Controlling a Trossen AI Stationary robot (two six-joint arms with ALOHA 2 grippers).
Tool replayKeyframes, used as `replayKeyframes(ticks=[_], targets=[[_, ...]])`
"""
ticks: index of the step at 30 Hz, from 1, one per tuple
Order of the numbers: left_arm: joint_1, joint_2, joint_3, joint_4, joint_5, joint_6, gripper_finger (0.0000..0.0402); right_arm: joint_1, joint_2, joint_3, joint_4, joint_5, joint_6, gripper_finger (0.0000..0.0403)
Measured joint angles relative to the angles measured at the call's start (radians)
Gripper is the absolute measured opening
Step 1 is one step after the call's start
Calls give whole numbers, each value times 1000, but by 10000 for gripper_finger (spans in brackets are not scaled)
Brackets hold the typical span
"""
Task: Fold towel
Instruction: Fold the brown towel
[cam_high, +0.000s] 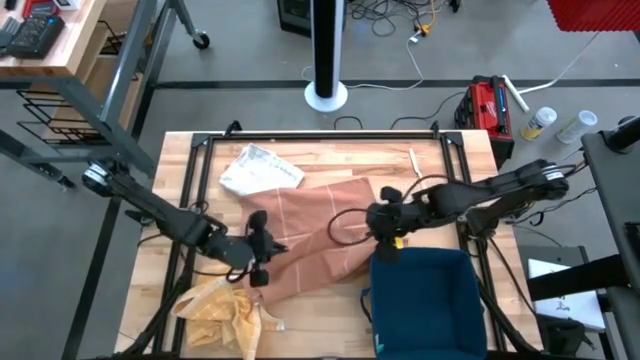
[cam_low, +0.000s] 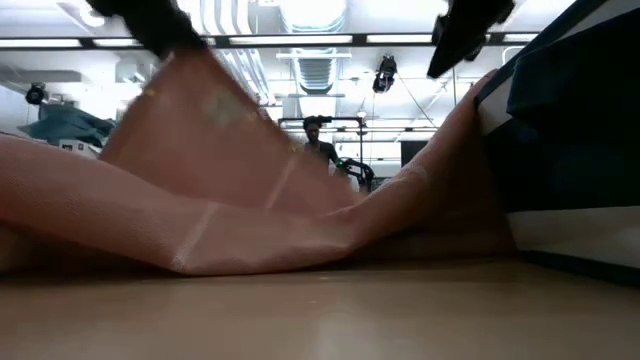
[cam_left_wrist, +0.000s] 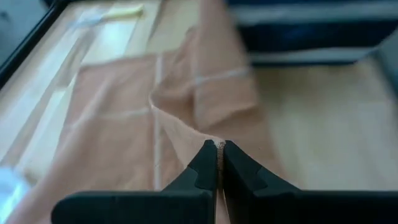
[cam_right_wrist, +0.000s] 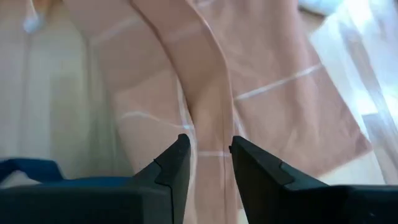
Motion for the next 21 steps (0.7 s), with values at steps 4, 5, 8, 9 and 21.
replayKeyframes(ticks=[4, 5, 8, 9, 21], targets=[[-92, 2, 161, -148, -67, -10, 1, -20, 107, 0, 68, -22, -65, 131], [-112, 5, 195, -177, -96, -15, 1, -23, 132, 3, 80, -23, -80, 137], [-167, 17, 275, -246, -164, -21, 0, -40, 207, 27, 87, -27, -108, 153], [-180, 23, 296, -256, -183, -22, 0, -45, 227, 37, 89, -42, -117, 158], [-218, 78, 359, -482, -229, -225, 0, -63, 262, 166, -21, -210, -251, 178]])
